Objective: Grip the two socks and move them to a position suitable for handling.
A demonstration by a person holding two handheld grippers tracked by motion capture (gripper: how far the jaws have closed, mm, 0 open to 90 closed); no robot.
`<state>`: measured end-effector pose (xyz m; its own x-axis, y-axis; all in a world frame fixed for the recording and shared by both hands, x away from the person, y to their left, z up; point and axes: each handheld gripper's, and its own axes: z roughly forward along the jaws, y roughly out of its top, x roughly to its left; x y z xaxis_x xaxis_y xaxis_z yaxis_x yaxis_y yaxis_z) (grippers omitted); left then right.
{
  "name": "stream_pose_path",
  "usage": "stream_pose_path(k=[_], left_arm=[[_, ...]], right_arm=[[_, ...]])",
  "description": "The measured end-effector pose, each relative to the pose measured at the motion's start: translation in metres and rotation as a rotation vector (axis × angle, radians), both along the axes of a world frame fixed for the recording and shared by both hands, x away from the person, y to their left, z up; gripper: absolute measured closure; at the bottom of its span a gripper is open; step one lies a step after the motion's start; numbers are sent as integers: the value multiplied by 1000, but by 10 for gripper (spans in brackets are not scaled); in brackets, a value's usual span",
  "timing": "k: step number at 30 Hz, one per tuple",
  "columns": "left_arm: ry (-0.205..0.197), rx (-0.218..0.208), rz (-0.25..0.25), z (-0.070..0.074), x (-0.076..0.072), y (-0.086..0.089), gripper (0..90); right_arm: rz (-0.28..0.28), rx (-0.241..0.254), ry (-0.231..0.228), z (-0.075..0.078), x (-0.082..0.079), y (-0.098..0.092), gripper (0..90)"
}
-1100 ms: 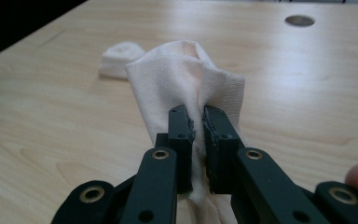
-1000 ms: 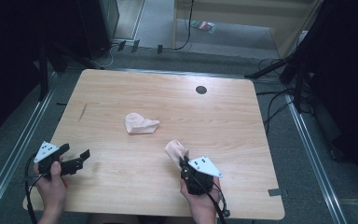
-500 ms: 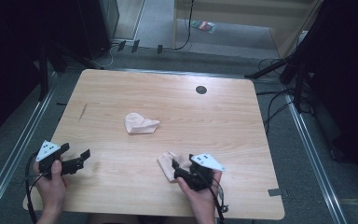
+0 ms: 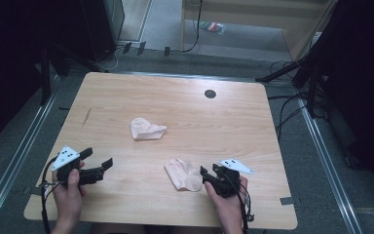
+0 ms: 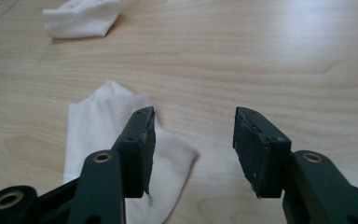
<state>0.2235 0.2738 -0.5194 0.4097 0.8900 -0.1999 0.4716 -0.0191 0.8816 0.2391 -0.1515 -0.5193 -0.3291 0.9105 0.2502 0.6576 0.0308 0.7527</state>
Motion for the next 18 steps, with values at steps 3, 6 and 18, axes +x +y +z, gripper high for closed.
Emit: stream_pose_path(k=[3, 6, 18], left_arm=[[-4, 9, -50, 1, -2, -17, 92], [-3, 12, -86, 1, -3, -29, 92], [12, 14, -133, -2, -5, -43, 92]], right_arm=[[20, -16, 25, -4, -7, 6, 508], [46, -95, 12, -12, -8, 16, 512], [61, -189, 6, -26, -5, 36, 538]])
